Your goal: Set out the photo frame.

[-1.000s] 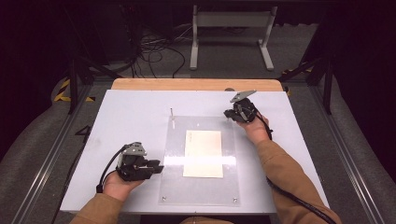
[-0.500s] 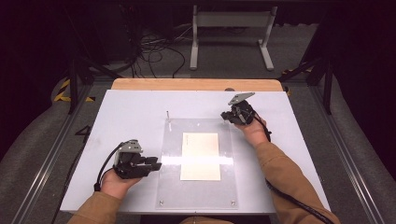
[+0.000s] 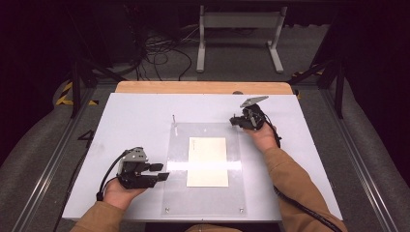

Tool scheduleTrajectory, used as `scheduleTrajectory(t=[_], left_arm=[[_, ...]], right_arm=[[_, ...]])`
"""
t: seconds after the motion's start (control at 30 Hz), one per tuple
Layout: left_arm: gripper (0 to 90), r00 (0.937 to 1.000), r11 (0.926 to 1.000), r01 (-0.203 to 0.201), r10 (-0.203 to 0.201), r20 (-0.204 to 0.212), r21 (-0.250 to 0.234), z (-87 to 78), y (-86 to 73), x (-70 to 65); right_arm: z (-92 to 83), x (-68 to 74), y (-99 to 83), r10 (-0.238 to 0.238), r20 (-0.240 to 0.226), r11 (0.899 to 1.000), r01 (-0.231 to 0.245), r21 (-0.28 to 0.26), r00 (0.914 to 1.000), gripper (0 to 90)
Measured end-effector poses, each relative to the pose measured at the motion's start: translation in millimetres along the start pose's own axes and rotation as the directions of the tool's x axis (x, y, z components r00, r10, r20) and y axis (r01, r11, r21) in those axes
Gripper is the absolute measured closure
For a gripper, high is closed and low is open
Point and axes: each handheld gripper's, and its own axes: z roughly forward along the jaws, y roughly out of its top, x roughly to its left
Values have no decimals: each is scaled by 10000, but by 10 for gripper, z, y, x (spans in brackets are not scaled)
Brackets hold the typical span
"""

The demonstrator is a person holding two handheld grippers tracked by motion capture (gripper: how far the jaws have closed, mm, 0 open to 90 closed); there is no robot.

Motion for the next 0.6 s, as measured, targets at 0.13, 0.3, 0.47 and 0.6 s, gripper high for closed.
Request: scheduleTrajectory(t=[0.13, 0.3, 0.47, 0.6], left_arm=[[532, 9998, 9998, -180, 180, 4, -101, -27, -4, -38], [533, 10000, 9995, 35, -33, 68, -317, -77, -18, -16], [535, 9998, 9987, 204, -201, 83, -463, -109, -43, 50], [536, 9997, 9988, 253, -254, -30, -413, -115, -57, 54]], right_arm=[[6, -11, -7, 221, -66, 9997, -222, -36, 9997, 845], [21, 34, 9, 726, 398, 9974, -726, 1, 9966, 851], [33, 32, 29, 1459, 488, 9892, -1465, 96, 9881, 852], [41, 33, 52, 1744, 570, 9841, -1760, 232, 9830, 852]])
